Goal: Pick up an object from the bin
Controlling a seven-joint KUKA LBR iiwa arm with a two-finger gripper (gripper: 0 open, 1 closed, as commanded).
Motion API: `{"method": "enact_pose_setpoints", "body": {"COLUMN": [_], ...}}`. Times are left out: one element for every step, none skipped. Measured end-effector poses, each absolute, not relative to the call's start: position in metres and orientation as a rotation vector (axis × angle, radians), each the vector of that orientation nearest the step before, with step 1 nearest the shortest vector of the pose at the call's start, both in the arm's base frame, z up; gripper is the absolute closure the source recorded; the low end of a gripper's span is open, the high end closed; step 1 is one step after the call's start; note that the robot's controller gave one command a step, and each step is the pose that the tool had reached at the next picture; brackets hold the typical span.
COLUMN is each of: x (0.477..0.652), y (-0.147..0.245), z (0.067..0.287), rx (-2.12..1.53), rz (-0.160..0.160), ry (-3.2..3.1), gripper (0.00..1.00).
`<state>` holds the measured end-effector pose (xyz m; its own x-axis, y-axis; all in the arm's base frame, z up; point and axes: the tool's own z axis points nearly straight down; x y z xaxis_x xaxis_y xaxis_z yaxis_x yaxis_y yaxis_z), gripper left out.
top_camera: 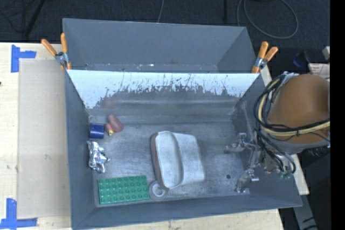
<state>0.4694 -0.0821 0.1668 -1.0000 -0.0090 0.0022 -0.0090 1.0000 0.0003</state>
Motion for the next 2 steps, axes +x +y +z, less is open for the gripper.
{"method": "enact_pose_setpoints", "body": {"x": [0.507,0.504], "y": [0.064,0.105], "z": [0.110,0.103], "rx": [-0.167,-0.057], "rz": [0.003,-0.026], "ry": [-3.156,-3.189], "gripper": [0.00,0.00]}}
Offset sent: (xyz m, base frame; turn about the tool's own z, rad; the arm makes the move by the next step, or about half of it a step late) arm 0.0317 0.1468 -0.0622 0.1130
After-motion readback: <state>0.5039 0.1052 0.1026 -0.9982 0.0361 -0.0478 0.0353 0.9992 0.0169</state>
